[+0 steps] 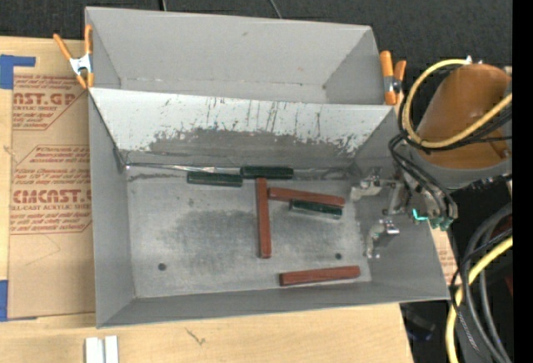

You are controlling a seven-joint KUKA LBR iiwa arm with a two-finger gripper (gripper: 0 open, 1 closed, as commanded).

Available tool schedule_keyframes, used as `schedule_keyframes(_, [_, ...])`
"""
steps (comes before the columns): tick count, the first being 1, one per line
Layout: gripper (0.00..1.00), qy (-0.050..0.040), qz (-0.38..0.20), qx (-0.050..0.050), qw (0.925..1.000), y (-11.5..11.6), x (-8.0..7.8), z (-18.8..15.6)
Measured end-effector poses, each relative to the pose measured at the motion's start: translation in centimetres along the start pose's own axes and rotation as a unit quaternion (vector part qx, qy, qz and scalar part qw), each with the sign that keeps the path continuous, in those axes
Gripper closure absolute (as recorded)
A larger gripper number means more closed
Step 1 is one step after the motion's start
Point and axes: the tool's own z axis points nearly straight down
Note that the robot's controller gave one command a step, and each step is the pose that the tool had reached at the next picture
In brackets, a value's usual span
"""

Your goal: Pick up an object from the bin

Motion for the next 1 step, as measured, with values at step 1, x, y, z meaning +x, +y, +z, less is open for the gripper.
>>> schedule_keyframes(1, [0.0, -0.0038, -0.001, 0.001, 1.0, 0.06, -0.19, -0.42])
